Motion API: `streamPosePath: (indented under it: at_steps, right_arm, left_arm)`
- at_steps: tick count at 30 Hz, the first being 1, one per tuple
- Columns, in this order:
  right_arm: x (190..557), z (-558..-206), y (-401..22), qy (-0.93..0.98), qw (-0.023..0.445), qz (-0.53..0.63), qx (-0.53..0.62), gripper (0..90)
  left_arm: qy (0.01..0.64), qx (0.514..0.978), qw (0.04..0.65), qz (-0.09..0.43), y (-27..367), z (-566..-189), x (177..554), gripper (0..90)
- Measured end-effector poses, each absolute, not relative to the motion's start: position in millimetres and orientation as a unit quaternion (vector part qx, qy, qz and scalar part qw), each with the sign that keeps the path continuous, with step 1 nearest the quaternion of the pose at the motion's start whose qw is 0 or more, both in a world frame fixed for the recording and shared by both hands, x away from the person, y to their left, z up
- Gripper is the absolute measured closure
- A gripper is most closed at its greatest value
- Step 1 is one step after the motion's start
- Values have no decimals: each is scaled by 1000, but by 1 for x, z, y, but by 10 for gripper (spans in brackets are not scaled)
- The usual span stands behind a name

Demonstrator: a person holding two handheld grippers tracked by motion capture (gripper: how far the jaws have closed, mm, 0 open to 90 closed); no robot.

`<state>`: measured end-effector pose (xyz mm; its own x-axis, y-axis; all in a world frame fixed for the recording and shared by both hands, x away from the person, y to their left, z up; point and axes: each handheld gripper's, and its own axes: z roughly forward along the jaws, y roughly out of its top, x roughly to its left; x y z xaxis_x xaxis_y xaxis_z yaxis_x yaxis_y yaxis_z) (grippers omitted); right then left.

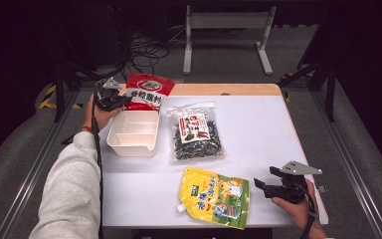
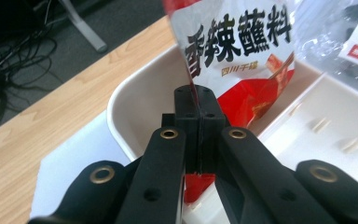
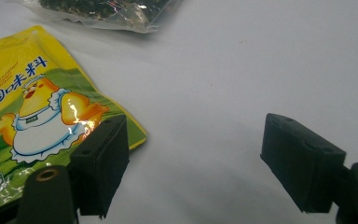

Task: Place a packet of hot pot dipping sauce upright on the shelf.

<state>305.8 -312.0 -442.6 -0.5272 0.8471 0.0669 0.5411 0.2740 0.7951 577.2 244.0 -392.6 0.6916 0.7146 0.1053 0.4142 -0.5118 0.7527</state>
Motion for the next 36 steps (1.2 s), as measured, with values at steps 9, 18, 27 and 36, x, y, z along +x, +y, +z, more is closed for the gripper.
streamPosePath:
  at_steps: [9, 18, 27, 36]
  right_arm:
    - [307, -443, -312, 775, 187, 405, 448, 236]
    - [312, -444, -311, 786, 189, 401, 432, 271]
    - [330, -432, -314, 783, 188, 430, 407, 315]
    - [347, -429, -303, 795, 199, 429, 381, 340]
  left_arm:
    - [340, 840, 372, 200, 246, -392, 576, 899]
    - [346, 804, 428, 226, 257, -379, 554, 746]
    - [318, 788, 469, 239, 265, -354, 488, 564]
    - [308, 790, 474, 237, 261, -358, 428, 431]
